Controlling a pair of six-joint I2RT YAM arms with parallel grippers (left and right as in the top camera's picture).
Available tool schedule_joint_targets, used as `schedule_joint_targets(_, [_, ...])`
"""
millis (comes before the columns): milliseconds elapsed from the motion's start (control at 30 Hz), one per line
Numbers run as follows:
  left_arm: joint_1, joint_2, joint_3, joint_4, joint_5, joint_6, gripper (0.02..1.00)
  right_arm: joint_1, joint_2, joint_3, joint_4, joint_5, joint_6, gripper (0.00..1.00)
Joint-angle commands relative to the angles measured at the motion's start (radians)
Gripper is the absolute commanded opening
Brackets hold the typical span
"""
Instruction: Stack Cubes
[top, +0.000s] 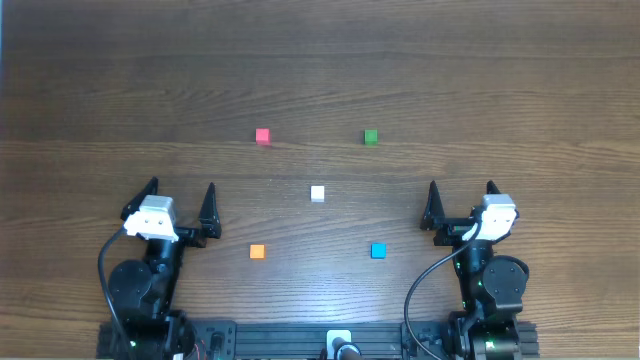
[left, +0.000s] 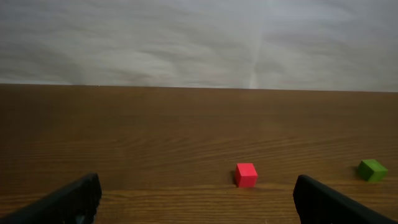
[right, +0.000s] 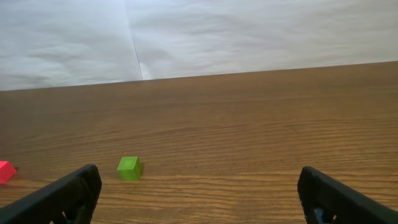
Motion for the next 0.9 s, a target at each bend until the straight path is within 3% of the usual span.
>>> schedule_joint_targets(33, [-0.005,0.000,-0.005,-0.003,-0.009,0.014,1.000,-0.008,-0.007,-0.005,-0.002,-0.011,-0.002,0.993])
schedule_joint_targets(400, [-0.005,0.026,-0.005,-0.002,-0.008,0.009,1.000,-0.008,-0.007,-0.005,-0.002,-0.011,-0.002,0.993])
schedule_joint_targets(600, [-0.005,0.157,0.021,0.062,-0.002,-0.077,0.998,-0.008,-0.007,-0.005,-0.002,-0.011,-0.002,0.993])
schedule_joint_targets(900, [-0.029,0.705,0.430,0.014,0.108,-0.107,1.000,-0.008,-0.007,-0.005,-0.002,-0.011,-0.002,0.993])
